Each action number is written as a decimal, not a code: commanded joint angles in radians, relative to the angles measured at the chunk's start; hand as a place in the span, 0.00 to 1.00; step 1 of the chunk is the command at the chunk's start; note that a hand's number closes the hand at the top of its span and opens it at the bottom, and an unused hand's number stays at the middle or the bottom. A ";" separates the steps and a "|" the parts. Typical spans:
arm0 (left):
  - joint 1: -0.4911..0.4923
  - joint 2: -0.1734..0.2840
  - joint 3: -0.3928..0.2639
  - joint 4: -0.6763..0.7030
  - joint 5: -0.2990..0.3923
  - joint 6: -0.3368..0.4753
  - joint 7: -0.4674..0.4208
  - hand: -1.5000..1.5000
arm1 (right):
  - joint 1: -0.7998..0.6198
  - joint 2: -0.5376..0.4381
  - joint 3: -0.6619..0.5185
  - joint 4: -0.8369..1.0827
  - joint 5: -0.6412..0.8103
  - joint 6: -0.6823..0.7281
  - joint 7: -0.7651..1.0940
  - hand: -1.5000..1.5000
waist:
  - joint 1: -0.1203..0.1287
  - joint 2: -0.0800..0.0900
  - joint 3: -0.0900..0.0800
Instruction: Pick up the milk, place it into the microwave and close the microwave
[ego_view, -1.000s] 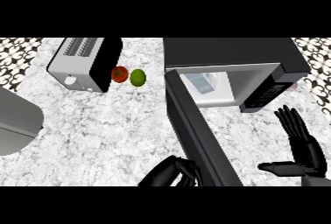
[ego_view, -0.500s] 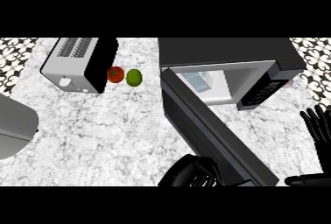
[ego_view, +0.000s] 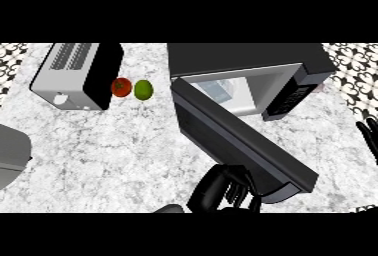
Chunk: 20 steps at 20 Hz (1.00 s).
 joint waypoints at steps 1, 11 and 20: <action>-0.087 -0.006 0.021 0.007 0.070 0.078 -0.041 1.00 | 0.000 -0.036 0.016 -0.061 -0.040 0.084 0.016 0.00 | -0.028 0.004 -0.001; -0.258 -0.006 0.100 0.115 0.221 0.147 -0.043 1.00 | -0.033 -0.098 0.020 -0.137 -0.117 0.137 0.090 0.00 | -0.116 0.031 0.000; -0.366 -0.007 0.253 0.175 0.377 0.181 -0.099 1.00 | -0.046 -0.125 0.012 -0.191 -0.218 0.149 0.155 0.00 | -0.157 0.051 -0.005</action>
